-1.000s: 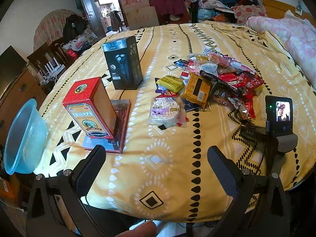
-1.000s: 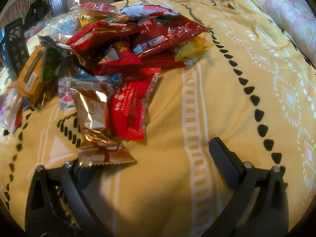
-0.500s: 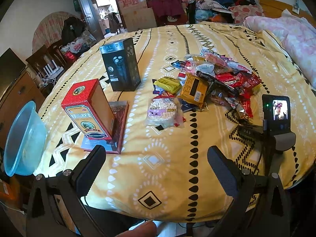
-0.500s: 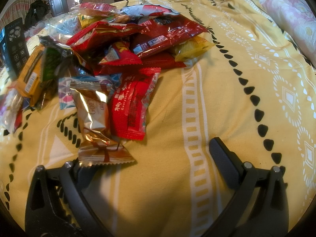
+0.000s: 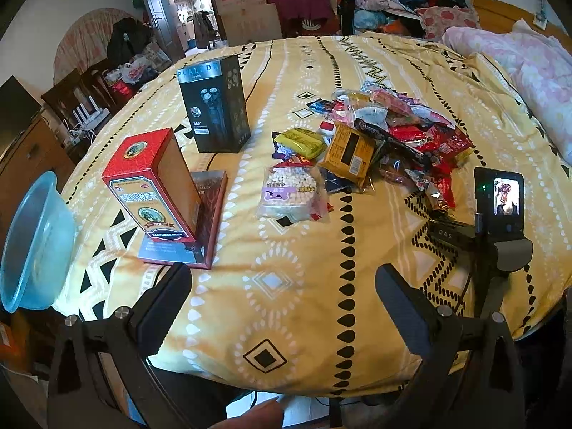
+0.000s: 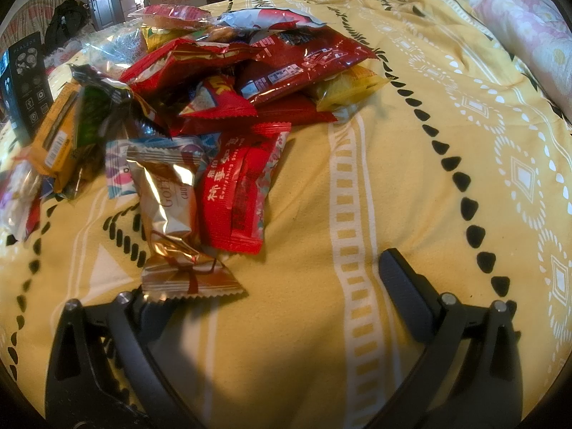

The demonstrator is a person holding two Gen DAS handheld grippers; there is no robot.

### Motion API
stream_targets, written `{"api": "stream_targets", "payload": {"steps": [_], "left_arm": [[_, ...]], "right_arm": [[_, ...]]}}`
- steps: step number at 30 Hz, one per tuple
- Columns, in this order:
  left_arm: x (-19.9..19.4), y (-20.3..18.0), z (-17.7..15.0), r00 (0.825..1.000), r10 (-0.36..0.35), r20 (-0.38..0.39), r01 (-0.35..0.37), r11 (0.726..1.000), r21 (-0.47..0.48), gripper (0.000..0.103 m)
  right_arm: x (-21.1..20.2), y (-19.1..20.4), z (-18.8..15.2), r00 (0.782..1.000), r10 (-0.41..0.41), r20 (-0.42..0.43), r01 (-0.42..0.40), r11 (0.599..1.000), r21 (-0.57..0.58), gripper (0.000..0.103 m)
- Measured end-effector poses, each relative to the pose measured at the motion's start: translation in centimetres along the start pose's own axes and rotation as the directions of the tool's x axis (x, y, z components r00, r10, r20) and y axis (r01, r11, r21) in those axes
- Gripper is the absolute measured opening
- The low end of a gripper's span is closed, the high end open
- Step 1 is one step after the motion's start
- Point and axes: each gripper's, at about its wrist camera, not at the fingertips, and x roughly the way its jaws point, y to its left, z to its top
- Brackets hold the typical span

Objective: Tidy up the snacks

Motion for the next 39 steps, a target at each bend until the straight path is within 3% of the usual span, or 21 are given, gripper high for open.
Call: {"api": "stream_targets", "payload": {"steps": [39], "left_arm": [[-0.1,-0.7,-0.2,1.0,-0.01,0.009,0.01,1.0,0.021,0.103]], "right_arm": [[0.0,0.0,0.0,1.0,0.0,0.0,0.0,1.0,0.0,0.103]]}}
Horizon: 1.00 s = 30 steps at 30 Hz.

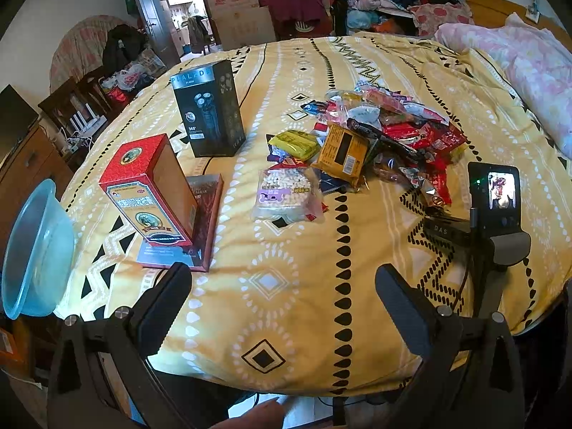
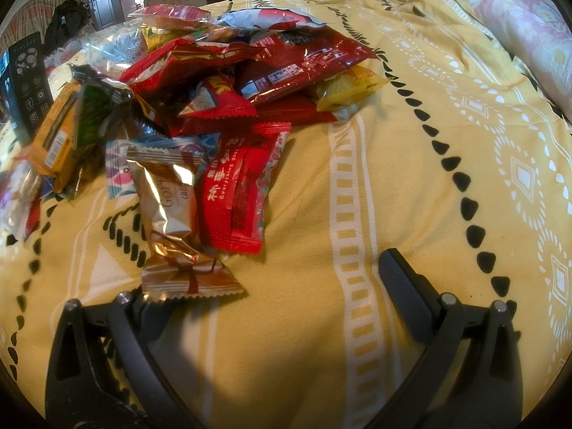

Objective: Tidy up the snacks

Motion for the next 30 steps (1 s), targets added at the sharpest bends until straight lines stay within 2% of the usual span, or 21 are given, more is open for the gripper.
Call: {"api": "stream_targets", "payload": {"steps": [19,30], "left_arm": [[-0.38,-0.04,-0.12,1.0,0.019,0.018,-0.019,1.0,0.012,0.103],[-0.17,0.03,-0.2,1.0,0.011,0.003,-0.011,1.0,0.005,0.103]], "right_arm": [[-0.01,0.0,-0.01,1.0,0.0,0.0,0.0,1.0,0.0,0.103],[0.01,0.02,0.01,1.0,0.0,0.0,0.0,1.0,0.0,0.103]]}}
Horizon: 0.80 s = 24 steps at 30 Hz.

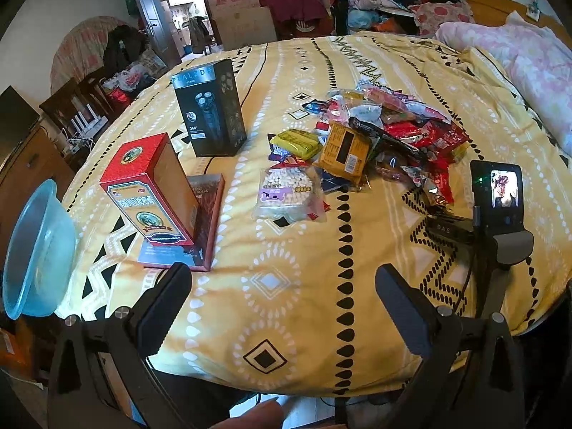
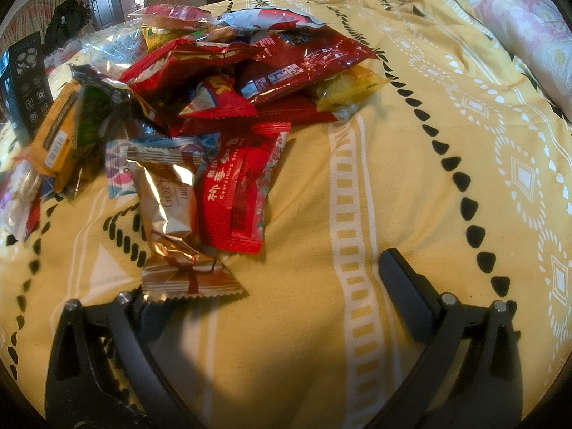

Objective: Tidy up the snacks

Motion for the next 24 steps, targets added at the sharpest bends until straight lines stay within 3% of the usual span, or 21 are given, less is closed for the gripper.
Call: {"api": "stream_targets", "payload": {"steps": [24], "left_arm": [[1.5,0.1,-0.5,0.999,-0.018,-0.05,0.017,1.0,-0.02,0.103]], "right_arm": [[0.0,0.0,0.0,1.0,0.0,0.0,0.0,1.0,0.0,0.103]]}}
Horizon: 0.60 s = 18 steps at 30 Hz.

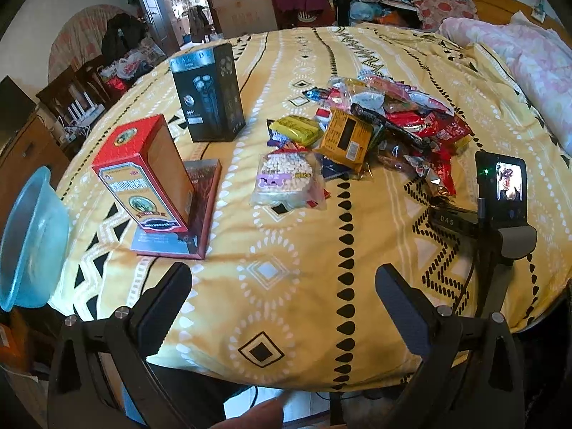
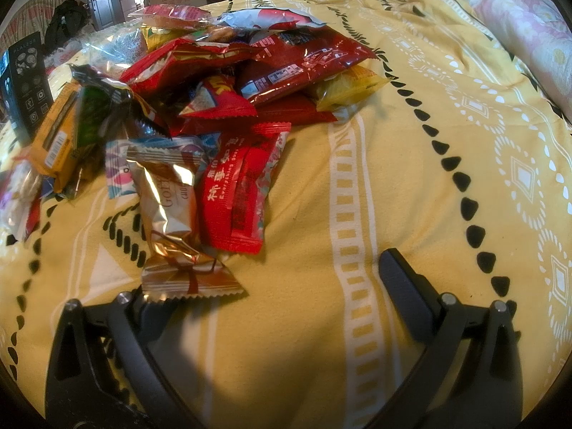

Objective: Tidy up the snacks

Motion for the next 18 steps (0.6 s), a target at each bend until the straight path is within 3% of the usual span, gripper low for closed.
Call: {"api": "stream_targets", "payload": {"steps": [18], "left_arm": [[0.2,0.07,0.07,1.0,-0.021,-0.015,0.021,1.0,-0.013,0.103]], "right_arm": [[0.01,-0.01,0.01,1.0,0.0,0.0,0.0,1.0,0.0,0.103]]}}
